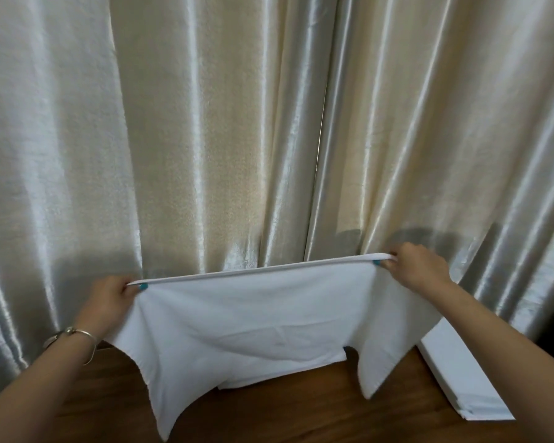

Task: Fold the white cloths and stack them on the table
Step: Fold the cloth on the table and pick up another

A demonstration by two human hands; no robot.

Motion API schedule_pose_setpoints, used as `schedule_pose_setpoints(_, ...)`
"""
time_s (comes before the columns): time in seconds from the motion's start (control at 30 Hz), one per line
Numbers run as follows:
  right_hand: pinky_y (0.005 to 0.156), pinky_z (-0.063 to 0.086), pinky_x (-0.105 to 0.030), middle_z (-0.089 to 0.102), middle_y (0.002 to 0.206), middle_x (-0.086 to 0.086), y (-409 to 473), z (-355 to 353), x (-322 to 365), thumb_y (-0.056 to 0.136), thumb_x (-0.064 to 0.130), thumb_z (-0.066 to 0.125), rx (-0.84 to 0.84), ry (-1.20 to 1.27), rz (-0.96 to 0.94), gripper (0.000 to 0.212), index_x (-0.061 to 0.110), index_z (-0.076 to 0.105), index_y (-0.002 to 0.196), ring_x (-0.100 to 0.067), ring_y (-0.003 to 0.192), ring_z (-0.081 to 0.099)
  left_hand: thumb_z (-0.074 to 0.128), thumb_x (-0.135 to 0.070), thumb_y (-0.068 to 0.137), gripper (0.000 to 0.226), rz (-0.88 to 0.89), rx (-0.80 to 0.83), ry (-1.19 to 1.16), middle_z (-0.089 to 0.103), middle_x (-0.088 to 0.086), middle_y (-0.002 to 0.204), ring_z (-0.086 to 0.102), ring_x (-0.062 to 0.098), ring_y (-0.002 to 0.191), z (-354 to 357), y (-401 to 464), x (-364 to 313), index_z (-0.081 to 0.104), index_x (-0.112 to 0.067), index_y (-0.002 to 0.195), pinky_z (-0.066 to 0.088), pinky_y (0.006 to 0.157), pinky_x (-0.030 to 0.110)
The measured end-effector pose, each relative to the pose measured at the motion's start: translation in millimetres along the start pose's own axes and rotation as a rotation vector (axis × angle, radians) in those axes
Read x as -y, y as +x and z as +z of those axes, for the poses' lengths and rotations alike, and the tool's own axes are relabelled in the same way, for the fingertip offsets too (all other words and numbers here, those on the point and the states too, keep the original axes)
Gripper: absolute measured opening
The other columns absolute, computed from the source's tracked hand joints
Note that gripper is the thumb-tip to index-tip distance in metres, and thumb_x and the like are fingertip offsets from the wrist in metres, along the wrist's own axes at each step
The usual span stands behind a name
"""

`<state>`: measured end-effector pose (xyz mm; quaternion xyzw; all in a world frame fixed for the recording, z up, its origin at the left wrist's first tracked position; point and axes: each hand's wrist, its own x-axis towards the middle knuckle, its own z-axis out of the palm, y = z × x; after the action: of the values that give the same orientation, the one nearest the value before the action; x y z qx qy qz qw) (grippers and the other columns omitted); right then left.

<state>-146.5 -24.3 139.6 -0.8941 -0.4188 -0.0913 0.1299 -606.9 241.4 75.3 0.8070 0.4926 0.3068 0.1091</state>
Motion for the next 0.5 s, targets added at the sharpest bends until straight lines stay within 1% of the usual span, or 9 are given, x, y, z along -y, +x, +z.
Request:
schedule_pose_setpoints(0.07, 0.063, 0.042, -0.032, 0.057, 0.075, 0.003, 3, 0, -3, 0.092, 0.034, 0.056, 0.091, 0.194, -0.032, 0.015, 0.024, 0.059, 0.081, -0.025, 0.079, 0.059, 0.065, -0.009, 0.087, 0.021, 0.001, -0.009, 0.035, 0.064, 0.016, 0.06, 0.058, 0.03, 0.061, -4, 1, 4, 0.067, -0.001, 0.067, 0.04, 0.059, 0.038)
schedule_pose_setpoints(0.13, 0.07, 0.039, -0.03, 0.057, 0.085, 0.0, 5, -1, -8, 0.093, 0.021, 0.054, 0.151, 0.299, -0.058, 0.006, 0.022, 0.055, 0.087, -0.025, 0.086, 0.056, 0.064, 0.007, 0.081, 0.012, -0.016, 0.031, 0.039, 0.065, 0.02, 0.066, 0.058, 0.031, 0.066, -8, 0, 3, 0.067, 0.003, 0.07, 0.037, 0.06, 0.036)
schedule_pose_setpoints(0.2, 0.072, 0.038, -0.03, 0.058, 0.095, -0.005, 6, -3, -14, 0.094, 0.013, 0.051, 0.191, 0.289, -0.061, 0.005, 0.017, 0.054, 0.094, -0.024, 0.088, 0.055, 0.061, 0.021, 0.071, 0.021, -0.037, 0.075, 0.02, 0.063, 0.021, 0.067, 0.056, 0.032, 0.069, -12, 1, 7, 0.066, 0.001, 0.066, 0.034, 0.061, 0.034)
schedule_pose_setpoints(0.27, 0.068, 0.042, -0.032, 0.062, 0.094, -0.008, 5, -2, -19, 0.093, 0.014, 0.054, 0.151, 0.256, -0.04, 0.006, 0.017, 0.055, 0.087, -0.025, 0.084, 0.056, 0.062, 0.02, 0.072, 0.034, -0.058, 0.078, 0.024, 0.055, 0.014, 0.055, 0.05, 0.027, 0.061, -17, 1, 11, 0.056, -0.009, 0.053, 0.03, 0.055, 0.034)
schedule_pose_setpoints(0.33, 0.065, 0.047, -0.034, 0.063, 0.083, -0.004, -1, -9, -21, 0.089, 0.031, 0.061, 0.07, 0.187, 0.002, 0.017, 0.022, 0.056, 0.075, -0.026, 0.079, 0.06, 0.066, 0.005, 0.08, 0.032, -0.111, 0.067, 0.038, 0.053, 0.011, 0.051, 0.048, 0.025, 0.056, -21, 3, 18, 0.056, -0.007, 0.053, 0.031, 0.053, 0.032)
schedule_pose_setpoints(0.37, 0.063, 0.048, -0.033, 0.062, 0.077, 0.0, -5, -14, -22, 0.086, 0.045, 0.062, 0.031, 0.088, 0.024, 0.025, 0.024, 0.058, 0.072, -0.023, 0.075, 0.06, 0.068, -0.004, 0.083, 0.027, -0.162, 0.059, 0.009, 0.057, 0.012, 0.054, 0.051, 0.027, 0.056, -24, 2, 21, 0.062, -0.004, 0.057, 0.034, 0.053, 0.031)
schedule_pose_setpoints(0.43, 0.056, 0.044, -0.027, 0.061, 0.07, 0.005, -11, -26, -23, 0.076, 0.067, 0.059, -0.019, -0.083, 0.076, 0.044, 0.024, 0.062, 0.07, -0.015, 0.066, 0.057, 0.071, -0.024, 0.084, 0.023, -0.248, 0.051, -0.038, 0.065, 0.011, 0.059, 0.059, 0.028, 0.06, -31, 1, 34, 0.07, -0.011, 0.064, 0.041, 0.056, 0.03)
schedule_pose_setpoints(0.47, 0.055, 0.043, -0.027, 0.062, 0.068, 0.005, -12, -28, -26, 0.073, 0.071, 0.059, -0.015, -0.091, 0.089, 0.048, 0.023, 0.063, 0.069, -0.014, 0.064, 0.057, 0.073, -0.036, 0.079, 0.026, -0.301, 0.063, -0.081, 0.068, 0.01, 0.062, 0.061, 0.029, 0.062, -31, 3, 49, 0.071, -0.014, 0.066, 0.045, 0.057, 0.03)
schedule_pose_setpoints(0.5, 0.056, 0.044, -0.028, 0.062, 0.068, 0.004, -11, -29, -30, 0.072, 0.069, 0.063, 0.016, -0.052, 0.088, 0.046, 0.023, 0.063, 0.068, -0.014, 0.064, 0.057, 0.075, -0.05, 0.072, 0.033, -0.364, 0.089, -0.148, 0.07, 0.008, 0.065, 0.064, 0.028, 0.064, -22, 13, 81, 0.073, -0.016, 0.069, 0.047, 0.058, 0.029)
